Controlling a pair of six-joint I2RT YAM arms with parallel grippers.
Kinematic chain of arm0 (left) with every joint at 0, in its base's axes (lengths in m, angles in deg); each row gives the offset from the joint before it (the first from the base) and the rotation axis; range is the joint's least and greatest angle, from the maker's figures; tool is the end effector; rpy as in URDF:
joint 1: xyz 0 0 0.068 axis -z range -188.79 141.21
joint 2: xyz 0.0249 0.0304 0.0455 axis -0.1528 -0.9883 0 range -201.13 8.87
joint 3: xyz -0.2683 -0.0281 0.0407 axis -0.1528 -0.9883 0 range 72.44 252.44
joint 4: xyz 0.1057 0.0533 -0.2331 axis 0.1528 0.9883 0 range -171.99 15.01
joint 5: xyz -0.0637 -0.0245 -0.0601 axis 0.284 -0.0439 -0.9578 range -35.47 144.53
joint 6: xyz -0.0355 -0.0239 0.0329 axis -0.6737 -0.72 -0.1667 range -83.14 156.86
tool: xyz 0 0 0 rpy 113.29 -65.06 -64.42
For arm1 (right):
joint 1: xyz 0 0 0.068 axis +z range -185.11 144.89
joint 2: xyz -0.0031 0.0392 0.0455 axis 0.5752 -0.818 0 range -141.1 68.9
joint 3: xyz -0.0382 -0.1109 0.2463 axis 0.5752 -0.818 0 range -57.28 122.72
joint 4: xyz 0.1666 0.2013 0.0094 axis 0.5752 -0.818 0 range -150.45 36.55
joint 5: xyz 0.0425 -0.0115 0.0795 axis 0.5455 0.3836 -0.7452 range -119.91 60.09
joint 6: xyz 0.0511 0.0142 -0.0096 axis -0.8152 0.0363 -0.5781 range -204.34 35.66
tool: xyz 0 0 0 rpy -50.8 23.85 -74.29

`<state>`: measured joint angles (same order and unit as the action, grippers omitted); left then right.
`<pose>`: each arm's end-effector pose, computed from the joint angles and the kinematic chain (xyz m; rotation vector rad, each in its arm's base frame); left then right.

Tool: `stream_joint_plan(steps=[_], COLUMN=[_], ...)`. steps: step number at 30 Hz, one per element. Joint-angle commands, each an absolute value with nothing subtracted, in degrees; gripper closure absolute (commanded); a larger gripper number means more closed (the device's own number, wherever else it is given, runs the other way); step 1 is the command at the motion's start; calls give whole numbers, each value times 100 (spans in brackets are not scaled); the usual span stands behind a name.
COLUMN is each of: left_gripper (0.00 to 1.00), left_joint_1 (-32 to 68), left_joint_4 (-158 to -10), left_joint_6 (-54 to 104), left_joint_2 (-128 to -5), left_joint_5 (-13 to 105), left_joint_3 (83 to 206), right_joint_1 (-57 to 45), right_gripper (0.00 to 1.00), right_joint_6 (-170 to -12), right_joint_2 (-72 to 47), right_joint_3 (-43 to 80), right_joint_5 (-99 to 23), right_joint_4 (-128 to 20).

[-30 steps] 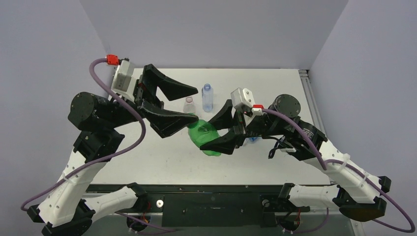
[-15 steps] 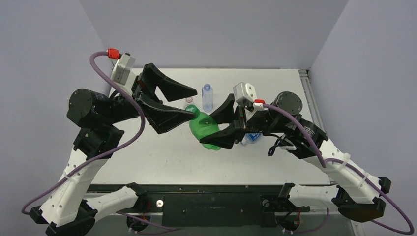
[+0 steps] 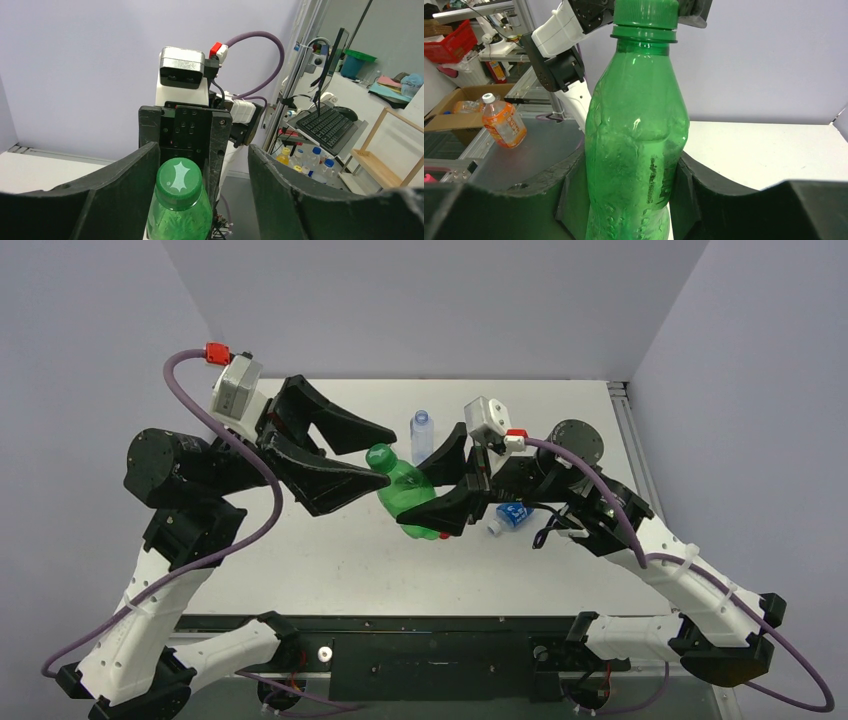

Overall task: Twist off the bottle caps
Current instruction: Unscrew the bottle cap from the plastic bottle.

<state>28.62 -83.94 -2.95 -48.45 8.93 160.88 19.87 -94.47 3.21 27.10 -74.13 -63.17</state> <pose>0.0949 -0.1047 0.5676 0.7952 1.0712 -1.5598 0.1073 0.1965 0.5049 -1.2152 1.0997 1.4392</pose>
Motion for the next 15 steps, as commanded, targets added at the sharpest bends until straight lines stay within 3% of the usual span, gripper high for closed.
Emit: stream_joint_plan(steps=[1,6,15], left_gripper=[46,61,62], left_joint_1=[2917,2916,2918], left_joint_4=[-8662,-8629,-8595], left_joint_6=[-189,-196,-239], left_joint_2=[-4766,-4751,-4781], left_joint_5=[748,852,716], left_joint_3=[16100,16074,16027], right_joint_1=[1919,1911,1882], right_gripper=[100,100,100], right_joint_6=[-9631,-9588,-9494], right_joint_2=[321,351,351], right_joint_3=[2919,2884,2969], right_joint_5=[-7402,-7457,-7472], right_joint_4=[-5747,-5794,-5942])
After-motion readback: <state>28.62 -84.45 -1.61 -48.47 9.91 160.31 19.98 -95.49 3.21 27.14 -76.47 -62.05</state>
